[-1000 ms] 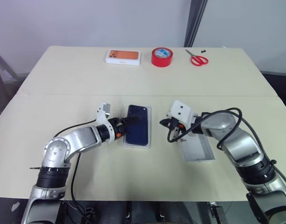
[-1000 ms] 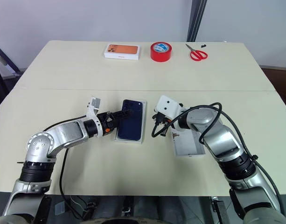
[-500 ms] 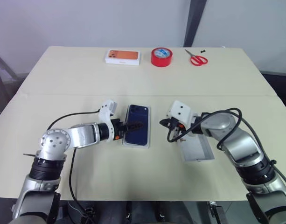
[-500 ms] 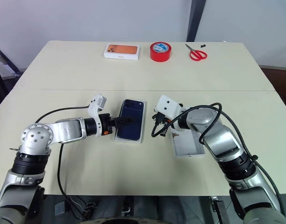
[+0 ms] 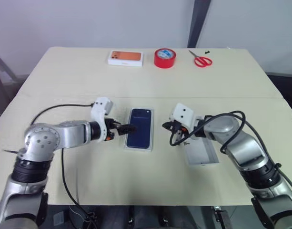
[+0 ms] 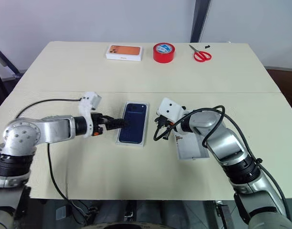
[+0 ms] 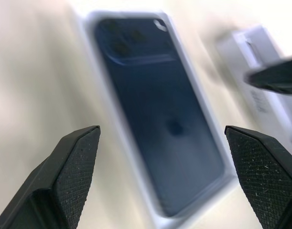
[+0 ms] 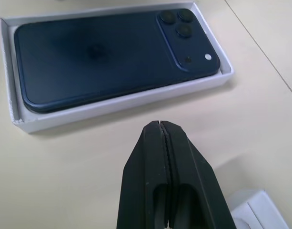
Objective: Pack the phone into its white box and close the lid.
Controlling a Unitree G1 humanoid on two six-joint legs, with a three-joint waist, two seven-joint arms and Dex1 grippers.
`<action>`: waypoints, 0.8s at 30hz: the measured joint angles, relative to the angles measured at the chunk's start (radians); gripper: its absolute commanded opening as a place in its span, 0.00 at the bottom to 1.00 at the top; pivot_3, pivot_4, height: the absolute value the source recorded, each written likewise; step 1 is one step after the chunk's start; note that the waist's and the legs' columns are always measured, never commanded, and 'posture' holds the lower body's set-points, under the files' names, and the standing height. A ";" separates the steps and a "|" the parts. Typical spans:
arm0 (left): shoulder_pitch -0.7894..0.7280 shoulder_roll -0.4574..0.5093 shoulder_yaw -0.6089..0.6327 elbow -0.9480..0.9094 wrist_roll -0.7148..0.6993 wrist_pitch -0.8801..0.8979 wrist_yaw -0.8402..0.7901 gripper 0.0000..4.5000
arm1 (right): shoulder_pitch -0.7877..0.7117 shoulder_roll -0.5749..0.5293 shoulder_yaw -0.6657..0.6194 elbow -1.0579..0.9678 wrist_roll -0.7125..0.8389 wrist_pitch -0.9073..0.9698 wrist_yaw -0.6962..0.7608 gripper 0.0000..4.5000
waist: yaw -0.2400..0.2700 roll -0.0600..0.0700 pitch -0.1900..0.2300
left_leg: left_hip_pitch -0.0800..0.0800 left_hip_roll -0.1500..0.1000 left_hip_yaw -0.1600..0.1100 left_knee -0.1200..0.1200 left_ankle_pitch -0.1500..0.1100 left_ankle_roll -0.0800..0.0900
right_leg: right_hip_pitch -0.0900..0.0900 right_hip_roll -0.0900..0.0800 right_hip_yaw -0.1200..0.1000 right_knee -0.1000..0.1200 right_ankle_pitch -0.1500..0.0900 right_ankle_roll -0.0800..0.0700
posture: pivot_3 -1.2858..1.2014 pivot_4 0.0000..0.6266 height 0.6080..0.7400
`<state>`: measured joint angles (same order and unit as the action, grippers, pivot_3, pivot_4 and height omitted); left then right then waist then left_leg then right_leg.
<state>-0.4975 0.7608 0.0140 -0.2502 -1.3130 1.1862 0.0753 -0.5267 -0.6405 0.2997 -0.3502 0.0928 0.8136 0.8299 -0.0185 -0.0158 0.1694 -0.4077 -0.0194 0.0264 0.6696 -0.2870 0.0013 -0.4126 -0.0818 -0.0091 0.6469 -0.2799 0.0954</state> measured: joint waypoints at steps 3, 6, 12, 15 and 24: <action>0.061 0.120 -0.033 -0.025 0.228 -0.094 -0.120 0.68 | -0.026 0.012 0.042 0.021 -0.027 0.041 -0.029 0.00 | 0.001 0.000 0.000 | 0.000 0.000 0.000 -0.003 0.001 -0.002 | -0.002 0.000 0.000 0.000 0.000 0.000 | 0.52 0.24 0.88; 0.112 0.137 -0.092 -0.030 0.371 -0.167 -0.227 0.32 | -0.055 0.038 0.076 0.044 -0.048 0.068 -0.055 0.00 | 0.009 0.000 0.000 | -0.001 0.000 0.000 -0.003 0.001 -0.002 | -0.003 0.000 0.000 -0.001 0.000 0.000 | 0.52 0.24 0.88; 0.102 0.054 -0.177 -0.026 0.551 -0.257 -0.372 0.12 | -0.104 0.073 0.162 0.103 -0.094 0.102 -0.088 0.00 | 0.007 0.000 0.001 | -0.003 -0.001 0.001 -0.003 0.001 0.000 | -0.003 -0.002 0.000 -0.001 0.000 0.000 | 0.52 0.24 0.88; 0.071 -0.008 -0.221 -0.009 0.616 -0.269 -0.420 0.12 | -0.126 0.083 0.187 0.135 -0.117 0.116 -0.099 0.00 | 0.007 0.000 0.001 | -0.003 -0.001 0.001 -0.003 0.001 0.000 | -0.005 -0.002 0.000 0.000 0.000 0.000 | 0.52 0.24 0.88; -0.008 -0.154 -0.296 0.052 0.765 -0.257 -0.503 0.12 | -0.149 0.091 0.211 0.143 -0.141 0.142 -0.093 0.00 | 0.011 0.000 0.000 | -0.003 -0.001 0.001 -0.002 0.001 0.003 | -0.003 -0.001 0.000 0.001 0.000 0.000 | 0.52 0.24 0.88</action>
<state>-0.5052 0.6066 -0.2824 -0.1982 -0.5481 0.9292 -0.4282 -0.6760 -0.5498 0.5108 -0.2071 -0.0481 0.9553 0.7367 -0.0070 -0.0159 0.1698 -0.4109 -0.0204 0.0271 0.6680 -0.2855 0.0039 -0.4159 -0.0830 -0.0092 0.6475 -0.2797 0.0958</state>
